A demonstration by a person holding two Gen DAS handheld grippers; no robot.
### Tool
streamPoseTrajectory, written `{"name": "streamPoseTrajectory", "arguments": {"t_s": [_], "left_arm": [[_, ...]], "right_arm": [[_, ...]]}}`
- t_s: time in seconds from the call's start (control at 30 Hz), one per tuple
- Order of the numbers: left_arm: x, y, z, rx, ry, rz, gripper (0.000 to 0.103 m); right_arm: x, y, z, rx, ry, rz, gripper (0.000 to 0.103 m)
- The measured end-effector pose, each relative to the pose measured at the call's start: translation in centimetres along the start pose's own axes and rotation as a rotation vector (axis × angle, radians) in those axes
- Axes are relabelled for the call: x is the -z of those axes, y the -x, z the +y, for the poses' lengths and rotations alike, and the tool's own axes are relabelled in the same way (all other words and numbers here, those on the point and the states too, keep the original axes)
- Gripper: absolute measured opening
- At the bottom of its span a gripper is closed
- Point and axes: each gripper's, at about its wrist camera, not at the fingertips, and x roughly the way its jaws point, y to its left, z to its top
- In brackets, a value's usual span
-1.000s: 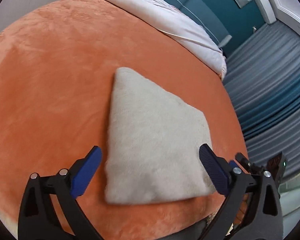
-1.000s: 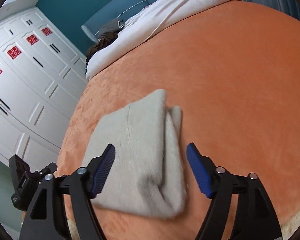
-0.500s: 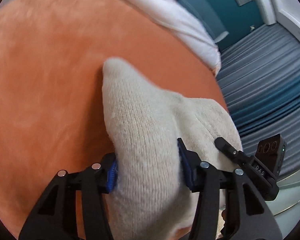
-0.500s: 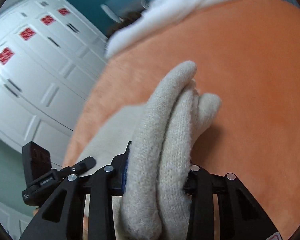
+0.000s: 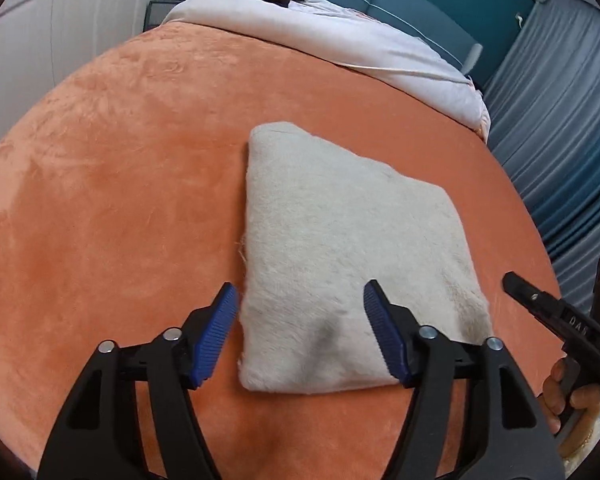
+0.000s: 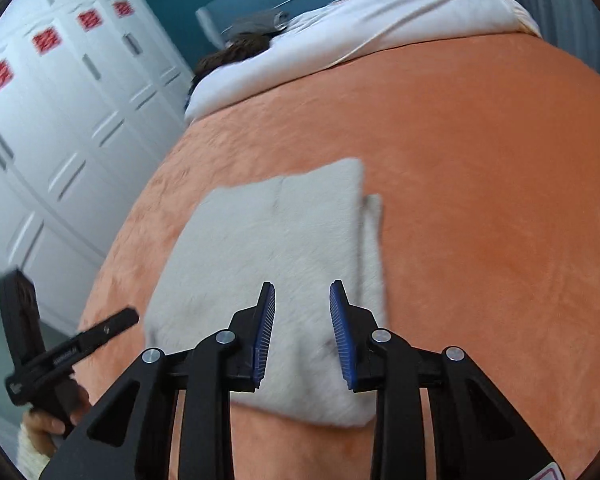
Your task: Fold small clothes
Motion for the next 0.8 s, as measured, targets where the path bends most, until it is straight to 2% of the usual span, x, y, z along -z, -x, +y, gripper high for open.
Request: {"name": "streamPoseTrajectory", "arguments": {"t_s": [0.03, 0.1, 0.13, 0.17, 0.23, 0.3, 0.33, 0.4, 0.43, 0.53, 0.63, 0.8], "left_arm": [[0.3, -0.5, -0.4, -0.021, -0.015, 0.019, 0.065], [1.0, -2.3, -1.4, -0.086, -0.056, 0.069, 0.065], [1.6, -2.8, -1.5, -0.122, -0.075, 0.091, 0.065], [2.1, -2.9, -2.1, -0.145, -0.100, 0.104, 0.065], [2.8, -2.3, -2.6, -0.148, -0.125, 0.091, 0.066], [3.4, -1.7, -3.3, -0.158, -0.147, 0.086, 0.070], [3.8, -1.5, -3.5, -0.161, -0.150, 0.084, 0.073], [4.3, -1.3, -3.9, -0.168, -0.143, 0.088, 0.073], [4.4, -1.3, -4.1, -0.169, -0.143, 0.089, 0.073], [5.1, -0.7, -4.9, -0.210, -0.173, 0.081, 0.073], [5.8, 0.2, -5.5, -0.247, -0.182, 0.064, 0.086], [6.7, 1.6, -6.6, -0.276, -0.176, 0.033, 0.088]], "right_arm": [[0.5, -1.2, 0.6, 0.037, 0.043, 0.035, 0.028], [1.9, -4.7, 0.5, 0.168, 0.126, 0.124, 0.021], [2.3, -5.3, 0.4, 0.209, 0.148, 0.126, 0.020], [2.2, -4.5, 0.7, 0.216, 0.148, 0.104, 0.021], [1.5, -1.8, 1.6, 0.157, 0.114, 0.052, 0.021], [1.5, -0.6, 1.8, 0.144, 0.108, 0.028, 0.025], [1.8, -1.1, 1.7, 0.169, 0.125, 0.049, 0.026], [3.1, -3.5, 1.0, 0.284, 0.159, 0.126, 0.026], [3.3, -4.7, 1.0, 0.286, 0.150, 0.160, 0.026], [3.1, -2.3, 1.0, 0.231, 0.059, 0.098, 0.026], [3.4, 1.0, 1.0, 0.214, 0.021, 0.034, 0.028], [5.3, 3.9, 1.0, 0.250, -0.006, -0.002, 0.041]]}}
